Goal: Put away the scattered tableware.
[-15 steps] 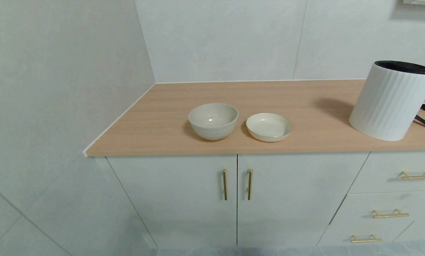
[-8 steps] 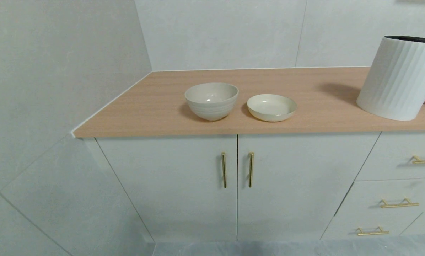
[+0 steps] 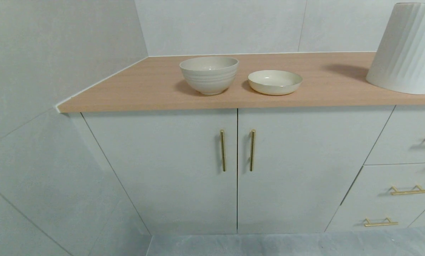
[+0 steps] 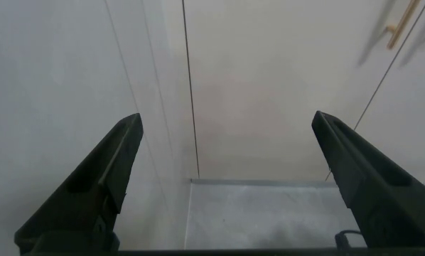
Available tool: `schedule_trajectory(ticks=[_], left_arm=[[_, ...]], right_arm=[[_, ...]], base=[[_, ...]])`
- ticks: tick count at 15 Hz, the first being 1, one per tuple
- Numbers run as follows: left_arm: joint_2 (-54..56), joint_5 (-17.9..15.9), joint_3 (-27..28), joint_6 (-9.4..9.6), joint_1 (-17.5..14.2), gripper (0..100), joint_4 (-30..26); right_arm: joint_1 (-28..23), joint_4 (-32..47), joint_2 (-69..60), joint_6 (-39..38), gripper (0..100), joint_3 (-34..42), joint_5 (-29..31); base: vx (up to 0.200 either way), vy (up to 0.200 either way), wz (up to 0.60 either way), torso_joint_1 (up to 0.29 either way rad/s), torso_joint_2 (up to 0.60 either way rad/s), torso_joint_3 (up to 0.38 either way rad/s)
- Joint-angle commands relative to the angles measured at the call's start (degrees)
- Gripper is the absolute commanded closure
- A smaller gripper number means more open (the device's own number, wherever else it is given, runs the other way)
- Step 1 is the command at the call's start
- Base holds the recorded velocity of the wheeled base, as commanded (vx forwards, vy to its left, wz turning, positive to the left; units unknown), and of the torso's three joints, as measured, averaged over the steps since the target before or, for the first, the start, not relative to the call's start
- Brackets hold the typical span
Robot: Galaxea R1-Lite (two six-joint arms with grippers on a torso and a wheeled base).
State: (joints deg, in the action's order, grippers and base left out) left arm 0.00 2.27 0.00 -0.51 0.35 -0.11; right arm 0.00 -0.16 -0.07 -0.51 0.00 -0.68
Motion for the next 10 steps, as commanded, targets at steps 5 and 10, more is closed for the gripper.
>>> schedule_trajectory(ticks=[5, 10], left_arm=[[-0.09, 0.02, 0.00, -0.02, 0.00, 0, 0.02], [-0.09, 0.02, 0.00, -0.02, 0.00, 0, 0.02]], right_arm=[[0.00, -0.02, 0.07, -0.10, 0, 0.00, -0.02], [0.00, -0.02, 0.07, 0.16, 0, 0.00, -0.11]], base=[[0.000, 0.000, 0.00, -0.017, 0.07, 0.041], [0.000, 0.000, 0.00, 0.000, 0.00, 0.000]])
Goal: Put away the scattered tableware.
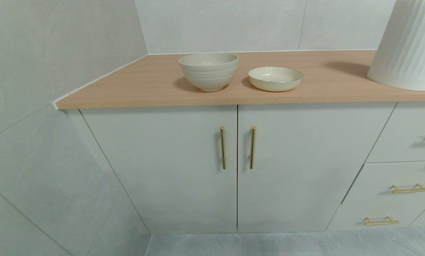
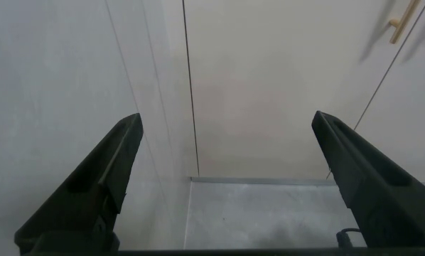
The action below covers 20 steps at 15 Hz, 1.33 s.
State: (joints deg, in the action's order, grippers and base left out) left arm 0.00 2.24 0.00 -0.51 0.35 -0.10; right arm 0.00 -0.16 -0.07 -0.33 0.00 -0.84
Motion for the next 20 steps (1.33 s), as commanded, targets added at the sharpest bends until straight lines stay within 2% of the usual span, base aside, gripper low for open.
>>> schedule_trajectory(ticks=[1, 4, 5, 7, 9, 13, 17, 20], left_arm=[[-0.09, 0.04, 0.00, -0.02, 0.00, 0, 0.01], [-0.09, 0.04, 0.00, -0.02, 0.00, 0, 0.01], [-0.09, 0.04, 0.00, -0.02, 0.00, 0, 0.01], [-0.09, 0.04, 0.00, -0.02, 0.00, 0, 0.01], [-0.09, 0.04, 0.00, -0.10, 0.00, 0, 0.01], [-0.09, 0.04, 0.00, -0.10, 0.00, 0, 0.01], [-0.09, 0.04, 0.00, -0.10, 0.00, 0, 0.01], [-0.09, 0.04, 0.00, -0.10, 0.00, 0, 0.01]], right_arm=[[0.00, -0.02, 0.07, 0.24, 0, 0.00, -0.13], [0.00, -0.02, 0.07, 1.30, 0, -0.09, -2.06], [0.09, -0.72, 0.60, -0.02, 0, -3.78, -4.43], [0.26, -0.11, 6.14, -7.67, 0, -12.30, -14.72], [0.26, -0.02, 11.41, -7.84, 0, -12.66, -25.44], [1.67, -2.13, 29.60, -6.35, 0, -13.89, -34.67], [13.54, -16.63, 52.37, -5.91, 0, -15.73, -35.46], [18.46, -33.50, 69.86, -6.26, 0, -15.82, -35.37]], base=[[0.000, 0.000, 0.00, 0.000, 0.00, 0.000], [0.000, 0.000, 0.00, 0.000, 0.00, 0.000], [0.000, 0.000, 0.00, 0.000, 0.00, 0.000], [0.000, 0.000, 0.00, 0.000, 0.00, 0.000], [0.000, 0.000, 0.00, 0.000, 0.00, 0.000], [0.000, 0.000, 0.00, 0.000, 0.00, 0.000], [0.000, 0.000, 0.00, 0.000, 0.00, 0.000], [0.000, 0.000, 0.00, 0.000, 0.00, 0.000]])
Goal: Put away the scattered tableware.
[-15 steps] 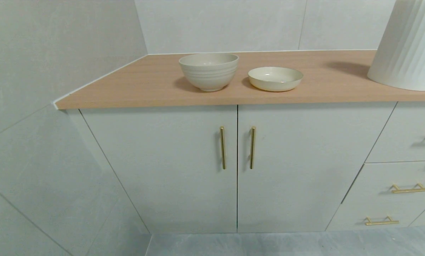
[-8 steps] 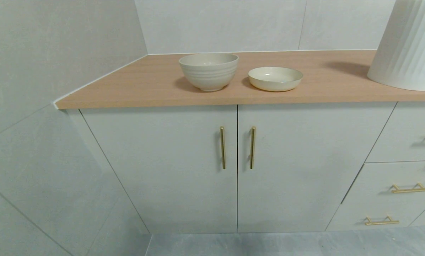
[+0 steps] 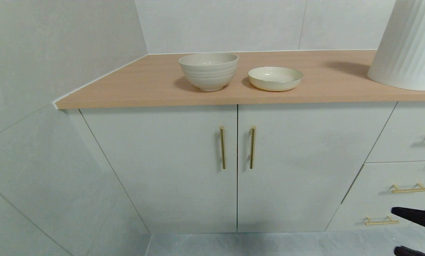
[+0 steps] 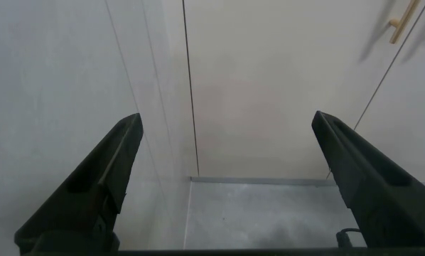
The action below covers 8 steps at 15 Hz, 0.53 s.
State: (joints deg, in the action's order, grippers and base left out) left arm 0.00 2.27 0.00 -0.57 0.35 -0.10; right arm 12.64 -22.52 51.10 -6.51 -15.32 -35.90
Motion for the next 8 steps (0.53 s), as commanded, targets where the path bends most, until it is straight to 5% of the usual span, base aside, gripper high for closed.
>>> schedule_trajectory(ticks=[1, 3, 8], left_arm=[[-0.09, 0.02, 0.00, -0.04, 0.00, 0, 0.01], [-0.09, 0.02, 0.00, -0.04, 0.00, 0, 0.01], [-0.09, 0.02, 0.00, -0.04, 0.00, 0, 0.01]], right_arm=[[6.69, -17.83, 24.75, -0.17, 0, -0.85, -0.22], [8.80, -26.61, 34.68, -0.61, 0, -3.13, 0.04], [15.04, -28.28, 47.33, -1.75, 0, -13.33, 4.96]], base=[[0.000, 0.000, 0.00, 0.000, 0.00, 0.000], [0.000, 0.000, 0.00, 0.000, 0.00, 0.000], [0.000, 0.000, 0.00, 0.000, 0.00, 0.000]])
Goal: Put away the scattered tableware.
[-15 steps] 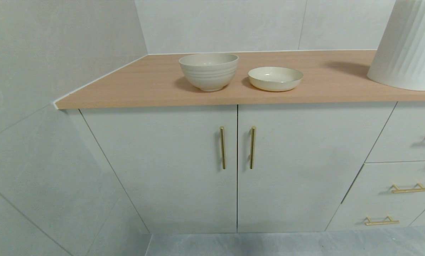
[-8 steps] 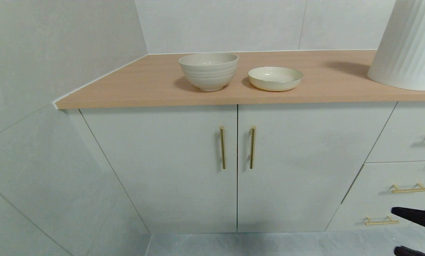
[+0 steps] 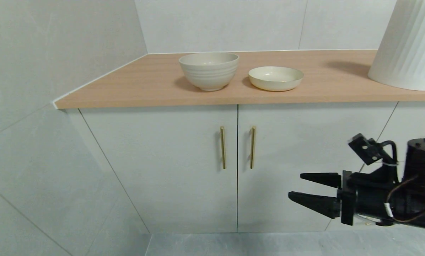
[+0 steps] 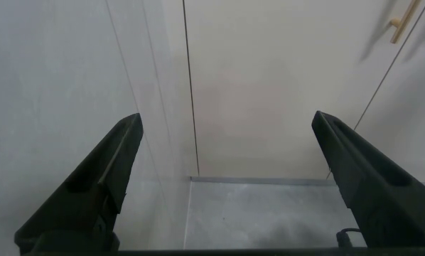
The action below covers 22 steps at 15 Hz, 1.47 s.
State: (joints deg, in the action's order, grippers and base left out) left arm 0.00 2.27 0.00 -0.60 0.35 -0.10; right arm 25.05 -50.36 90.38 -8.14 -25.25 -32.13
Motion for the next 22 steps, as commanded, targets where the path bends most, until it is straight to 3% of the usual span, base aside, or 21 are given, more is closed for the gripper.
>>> schedule_trajectory(ticks=[1, 4, 5, 9, 14, 22], left_arm=[[-0.09, 0.02, 0.00, -0.02, 0.00, 0, 0.01], [-0.09, 0.02, 0.00, -0.02, 0.00, 0, 0.01], [-0.09, 0.02, 0.00, -0.02, 0.00, 0, 0.01], [-0.09, 0.02, 0.00, 0.07, 0.00, 0, 0.01], [-0.09, 0.02, 0.00, -0.02, 0.00, 0, 0.01], [-0.09, 0.02, 0.00, 0.07, 0.00, 0, 0.01]], right_arm=[[3.60, -0.53, 9.46, -0.12, 0, -5.43, 2.34], [3.69, -0.44, 12.89, -1.26, 0, -12.37, 3.31], [3.60, -0.53, 14.74, -5.04, 0, -15.45, 3.48], [3.60, -4.22, 17.64, -8.73, 0, -16.24, 3.39], [3.51, -16.26, 24.23, -16.29, 0, -17.64, 3.57], [3.69, -21.18, 29.24, -19.28, 0, -19.58, 3.57]], base=[[0.000, 0.000, 0.00, 0.000, 0.00, 0.000], [0.000, 0.000, 0.00, 0.000, 0.00, 0.000], [0.000, 0.000, 0.00, 0.000, 0.00, 0.000], [0.000, 0.000, 0.00, 0.000, 0.00, 0.000], [0.000, 0.000, 0.00, 0.000, 0.00, 0.000], [0.000, 0.000, 0.00, 0.000, 0.00, 0.000]])
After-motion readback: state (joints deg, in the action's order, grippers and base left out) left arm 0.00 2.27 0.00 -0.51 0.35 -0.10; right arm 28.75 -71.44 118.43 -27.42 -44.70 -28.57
